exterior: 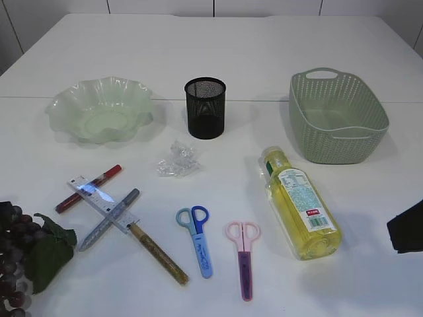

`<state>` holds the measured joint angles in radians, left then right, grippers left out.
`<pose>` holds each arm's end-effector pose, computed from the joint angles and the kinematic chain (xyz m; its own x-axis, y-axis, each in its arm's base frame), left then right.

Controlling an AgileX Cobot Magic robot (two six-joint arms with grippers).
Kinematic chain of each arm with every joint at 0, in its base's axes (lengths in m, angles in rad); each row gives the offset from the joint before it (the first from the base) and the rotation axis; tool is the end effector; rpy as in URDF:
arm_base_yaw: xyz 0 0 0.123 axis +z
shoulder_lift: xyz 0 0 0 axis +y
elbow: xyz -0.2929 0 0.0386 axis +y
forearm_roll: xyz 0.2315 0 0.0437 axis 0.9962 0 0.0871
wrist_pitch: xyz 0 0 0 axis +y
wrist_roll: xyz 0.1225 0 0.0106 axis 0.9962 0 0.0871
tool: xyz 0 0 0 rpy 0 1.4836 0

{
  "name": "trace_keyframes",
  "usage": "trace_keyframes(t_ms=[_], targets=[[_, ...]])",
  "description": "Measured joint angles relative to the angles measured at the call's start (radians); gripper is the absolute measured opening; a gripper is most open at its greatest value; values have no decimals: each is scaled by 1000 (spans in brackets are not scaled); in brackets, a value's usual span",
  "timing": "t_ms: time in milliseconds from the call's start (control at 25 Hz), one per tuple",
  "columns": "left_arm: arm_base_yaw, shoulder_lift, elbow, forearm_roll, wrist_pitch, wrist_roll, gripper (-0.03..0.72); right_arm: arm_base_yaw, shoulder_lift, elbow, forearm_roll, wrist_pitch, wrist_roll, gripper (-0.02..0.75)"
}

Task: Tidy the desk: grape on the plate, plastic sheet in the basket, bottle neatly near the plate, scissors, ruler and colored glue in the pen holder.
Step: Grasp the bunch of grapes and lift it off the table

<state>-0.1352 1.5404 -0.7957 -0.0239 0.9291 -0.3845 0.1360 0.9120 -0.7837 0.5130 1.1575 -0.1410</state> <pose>0.2251 -0.0330 0.1693 -0.9652 -0.2605 0.0219 -0.2608 0.9653 -0.0116 0.1229 0.0726 0.2919 -0.9244 -0.0531 -0.3778 -0.2303 0.8671 0.4417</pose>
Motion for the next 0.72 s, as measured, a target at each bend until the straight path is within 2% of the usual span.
trace_keyframes(t_ms=[720], targets=[[0,-419,8,45,64,8,123,0,0,0,0,-4,0,563]])
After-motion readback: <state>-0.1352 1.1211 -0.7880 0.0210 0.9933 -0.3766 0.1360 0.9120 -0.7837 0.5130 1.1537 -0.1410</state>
